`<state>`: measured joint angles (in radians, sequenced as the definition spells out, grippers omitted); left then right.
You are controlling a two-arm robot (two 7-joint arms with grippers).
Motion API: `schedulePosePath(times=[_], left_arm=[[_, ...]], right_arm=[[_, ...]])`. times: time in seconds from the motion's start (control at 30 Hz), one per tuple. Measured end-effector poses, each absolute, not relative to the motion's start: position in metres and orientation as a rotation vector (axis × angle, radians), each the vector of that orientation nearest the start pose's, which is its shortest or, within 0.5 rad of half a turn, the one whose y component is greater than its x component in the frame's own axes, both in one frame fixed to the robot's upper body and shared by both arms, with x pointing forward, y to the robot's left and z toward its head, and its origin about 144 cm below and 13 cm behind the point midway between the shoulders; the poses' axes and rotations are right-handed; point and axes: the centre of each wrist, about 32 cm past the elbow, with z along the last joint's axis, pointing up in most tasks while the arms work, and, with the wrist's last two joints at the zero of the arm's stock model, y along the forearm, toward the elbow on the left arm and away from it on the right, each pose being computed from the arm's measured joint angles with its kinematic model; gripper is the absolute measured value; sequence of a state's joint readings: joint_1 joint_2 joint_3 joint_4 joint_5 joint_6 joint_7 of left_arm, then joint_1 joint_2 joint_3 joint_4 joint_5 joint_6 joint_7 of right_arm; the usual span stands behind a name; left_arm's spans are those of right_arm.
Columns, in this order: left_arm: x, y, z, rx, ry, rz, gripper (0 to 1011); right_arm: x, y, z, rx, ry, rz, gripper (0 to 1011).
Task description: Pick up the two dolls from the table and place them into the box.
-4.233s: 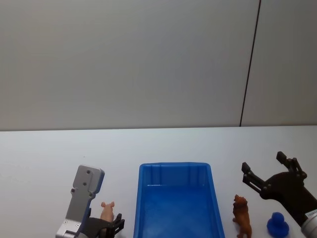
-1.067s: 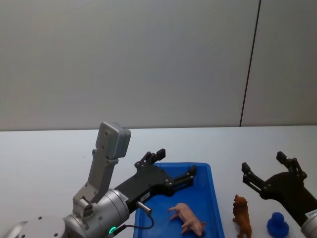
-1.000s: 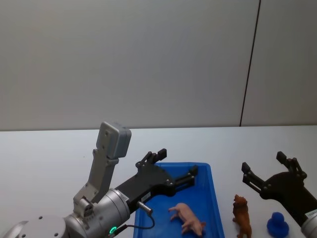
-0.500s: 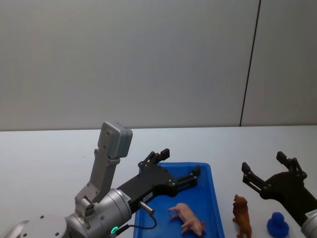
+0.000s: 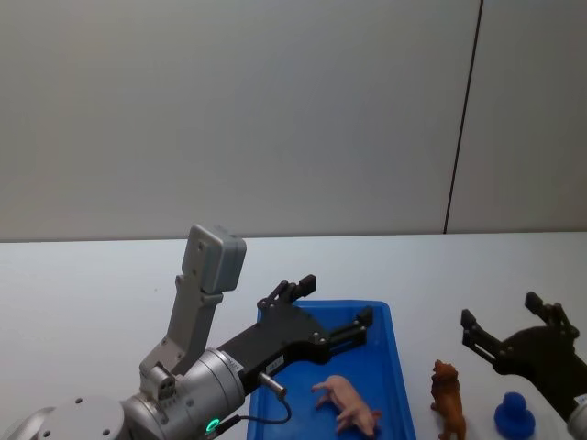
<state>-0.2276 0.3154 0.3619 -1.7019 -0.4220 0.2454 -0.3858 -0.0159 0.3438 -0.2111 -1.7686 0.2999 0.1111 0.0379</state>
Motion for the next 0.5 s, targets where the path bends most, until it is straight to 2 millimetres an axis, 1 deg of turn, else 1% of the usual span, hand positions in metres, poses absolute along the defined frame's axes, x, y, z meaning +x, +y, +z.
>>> schedulePosePath(times=[0.5], left_arm=[[0.493,0.197,1.235,-0.015,0.043,0.779,1001]], right_arm=[[0.437,-0.266,1.179,-0.127,0.092,-1.348,1001]])
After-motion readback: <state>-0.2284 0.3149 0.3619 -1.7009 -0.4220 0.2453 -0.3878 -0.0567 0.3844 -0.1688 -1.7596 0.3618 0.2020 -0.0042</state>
